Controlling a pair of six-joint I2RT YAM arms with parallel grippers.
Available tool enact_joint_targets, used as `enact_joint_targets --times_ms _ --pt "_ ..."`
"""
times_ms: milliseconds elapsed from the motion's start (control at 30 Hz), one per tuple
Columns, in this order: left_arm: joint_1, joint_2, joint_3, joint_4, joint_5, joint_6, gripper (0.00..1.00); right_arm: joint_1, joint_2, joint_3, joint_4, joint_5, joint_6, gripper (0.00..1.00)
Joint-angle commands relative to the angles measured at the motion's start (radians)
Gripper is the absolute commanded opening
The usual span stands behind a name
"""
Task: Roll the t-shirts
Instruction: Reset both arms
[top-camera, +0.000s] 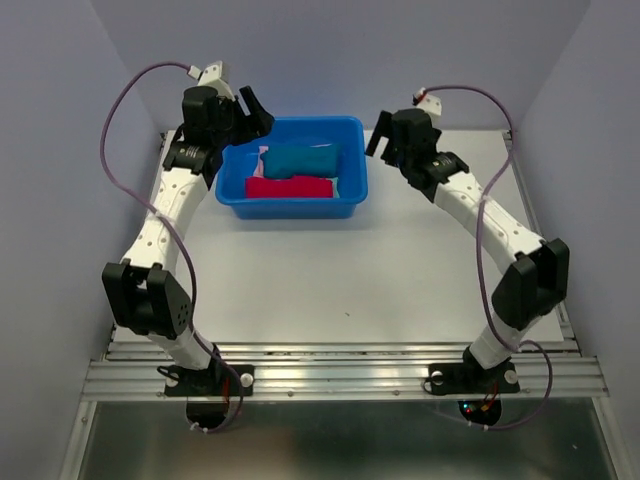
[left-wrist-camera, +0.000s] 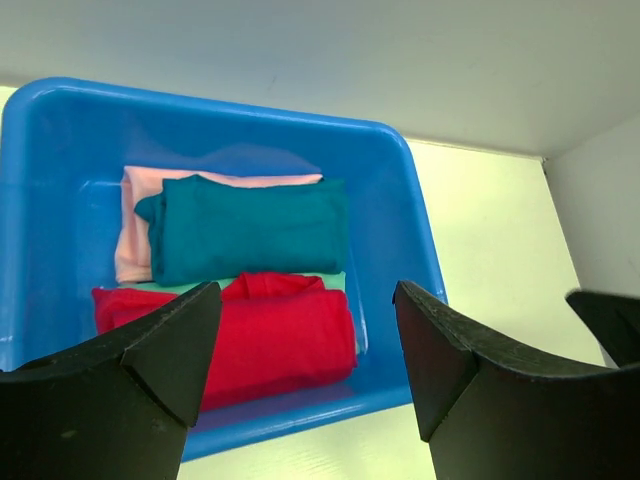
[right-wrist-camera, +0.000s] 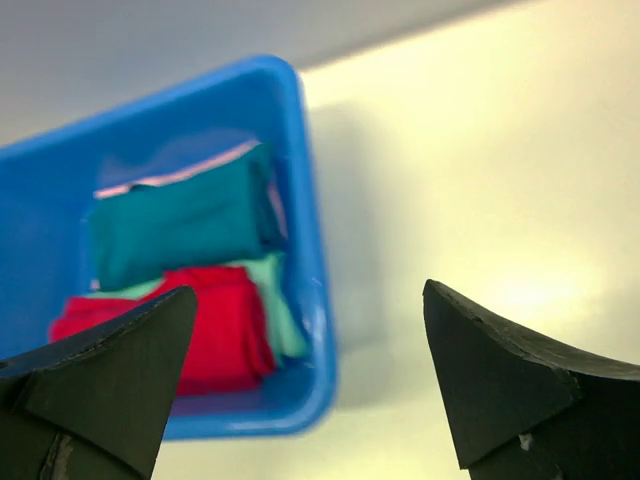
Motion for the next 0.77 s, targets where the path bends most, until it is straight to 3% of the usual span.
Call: enact_joint_targets --times_ms 0,167,367,600,733 --pt "-0.004 -0.085 -0.135 -0.001 -0.057 0.028 0.81 -0.008 -0.191 -0.241 -0.122 0.189 0.069 1.0" --pt "-0.004 -0.249 -0.343 0.103 -0.056 -0.005 0.81 -0.008 -0.429 -0.505 -0.167 0.215 0.129 1.0" --pt "-0.016 -0.378 -0.508 0.092 -0.056 -0.01 0.81 -0.008 -0.733 -0.795 -0.234 0.244 0.224 1.0" --pt "-0.041 -0.598 -0.759 0.091 -0.08 -0.024 0.8 -0.008 -0.853 -0.939 -0.308 0.247 0.299 1.0" --pt "-0.042 -0.685 -0.858 0.086 -0.102 -0.004 0.8 -0.008 -0.902 -0.988 -0.258 0.228 0.263 1.0"
